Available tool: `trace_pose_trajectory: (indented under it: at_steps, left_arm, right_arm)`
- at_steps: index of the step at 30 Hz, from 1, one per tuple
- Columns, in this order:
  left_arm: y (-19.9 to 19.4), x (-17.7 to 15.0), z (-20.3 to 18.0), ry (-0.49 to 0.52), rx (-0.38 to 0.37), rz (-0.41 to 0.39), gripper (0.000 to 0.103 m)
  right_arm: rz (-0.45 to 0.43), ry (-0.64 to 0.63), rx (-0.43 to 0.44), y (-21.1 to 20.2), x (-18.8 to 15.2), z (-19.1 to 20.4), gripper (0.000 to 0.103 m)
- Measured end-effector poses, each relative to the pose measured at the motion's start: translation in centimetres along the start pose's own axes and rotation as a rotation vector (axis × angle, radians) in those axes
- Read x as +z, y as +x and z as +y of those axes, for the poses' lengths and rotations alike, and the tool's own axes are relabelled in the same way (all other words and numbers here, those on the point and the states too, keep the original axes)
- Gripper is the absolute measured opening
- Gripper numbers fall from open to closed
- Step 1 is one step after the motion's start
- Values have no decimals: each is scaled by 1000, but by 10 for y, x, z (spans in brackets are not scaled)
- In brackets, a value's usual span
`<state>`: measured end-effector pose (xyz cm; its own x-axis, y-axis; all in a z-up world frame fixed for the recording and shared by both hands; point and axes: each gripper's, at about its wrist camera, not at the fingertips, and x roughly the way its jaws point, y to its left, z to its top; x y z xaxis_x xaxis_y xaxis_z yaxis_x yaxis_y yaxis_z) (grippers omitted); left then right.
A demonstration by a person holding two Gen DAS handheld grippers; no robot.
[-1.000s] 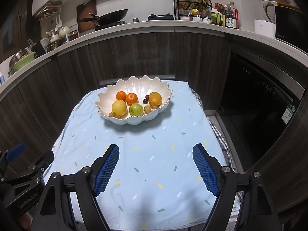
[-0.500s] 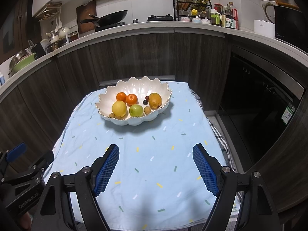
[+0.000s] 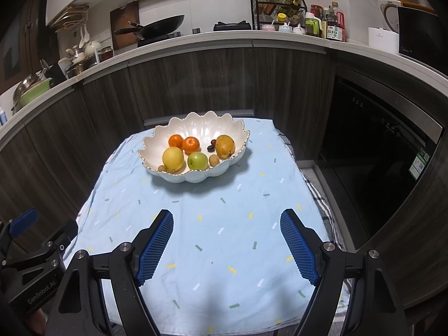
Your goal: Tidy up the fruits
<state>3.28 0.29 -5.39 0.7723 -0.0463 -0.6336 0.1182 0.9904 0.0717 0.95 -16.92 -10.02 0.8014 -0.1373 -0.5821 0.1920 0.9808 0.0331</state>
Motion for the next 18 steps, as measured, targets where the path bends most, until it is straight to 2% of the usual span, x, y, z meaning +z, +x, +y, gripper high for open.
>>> trace_pose_trajectory:
  at_steps: [18]
  left_arm:
    - [1, -1, 2, -1, -6, 9, 88]
  right_arm:
    - [2, 1, 2, 1, -1, -1, 80]
